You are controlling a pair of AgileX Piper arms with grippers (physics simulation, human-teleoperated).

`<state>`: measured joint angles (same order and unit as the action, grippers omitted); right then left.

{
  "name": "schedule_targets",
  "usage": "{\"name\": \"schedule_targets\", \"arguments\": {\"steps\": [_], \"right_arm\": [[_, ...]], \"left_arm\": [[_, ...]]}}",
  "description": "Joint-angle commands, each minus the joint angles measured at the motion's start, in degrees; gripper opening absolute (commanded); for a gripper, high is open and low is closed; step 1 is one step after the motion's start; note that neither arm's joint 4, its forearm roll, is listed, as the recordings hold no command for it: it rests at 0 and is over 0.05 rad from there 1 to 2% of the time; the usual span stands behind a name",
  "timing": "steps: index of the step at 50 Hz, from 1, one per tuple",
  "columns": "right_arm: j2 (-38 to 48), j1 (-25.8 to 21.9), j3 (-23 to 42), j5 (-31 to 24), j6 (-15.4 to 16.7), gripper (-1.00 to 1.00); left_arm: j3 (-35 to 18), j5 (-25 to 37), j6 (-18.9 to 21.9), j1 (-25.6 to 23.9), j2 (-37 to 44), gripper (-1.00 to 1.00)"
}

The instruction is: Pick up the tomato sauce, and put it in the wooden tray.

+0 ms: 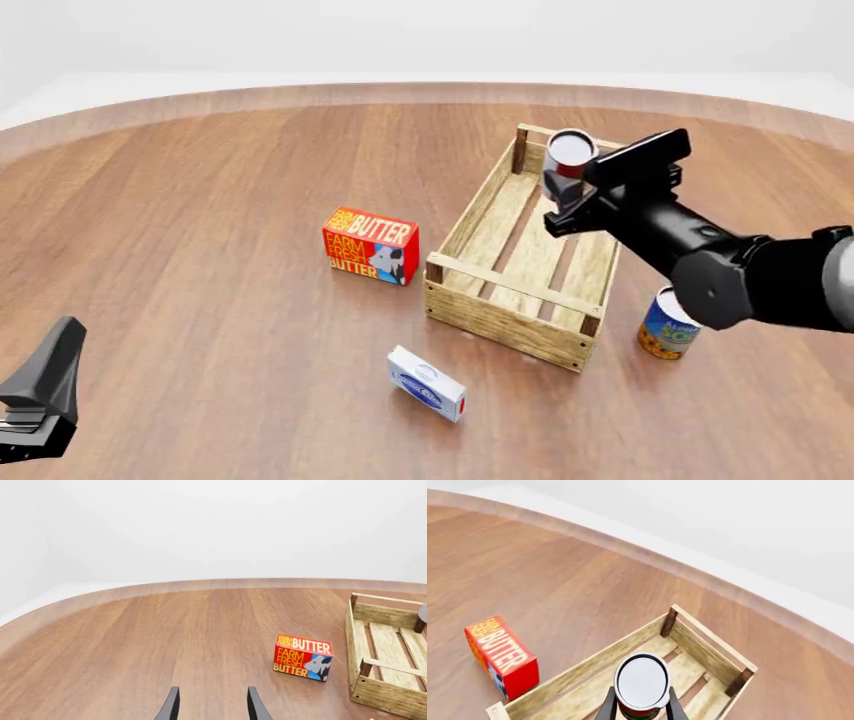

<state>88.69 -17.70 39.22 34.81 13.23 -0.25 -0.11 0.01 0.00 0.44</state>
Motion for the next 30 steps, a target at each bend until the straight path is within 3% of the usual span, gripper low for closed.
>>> {"name": "schedule_targets", "arguments": {"steps": [1, 30], "right_arm": [[4.4, 0.0, 3.6, 0.6, -1.5, -1.0], [14.4, 1.3, 10.2, 0.0, -3.1, -1.0]], "left_arm": [[0.0, 0.0, 0.0, 0.0, 0.0, 1.0], [0.0, 0.0, 0.0, 0.0, 0.0, 1.0]]}}
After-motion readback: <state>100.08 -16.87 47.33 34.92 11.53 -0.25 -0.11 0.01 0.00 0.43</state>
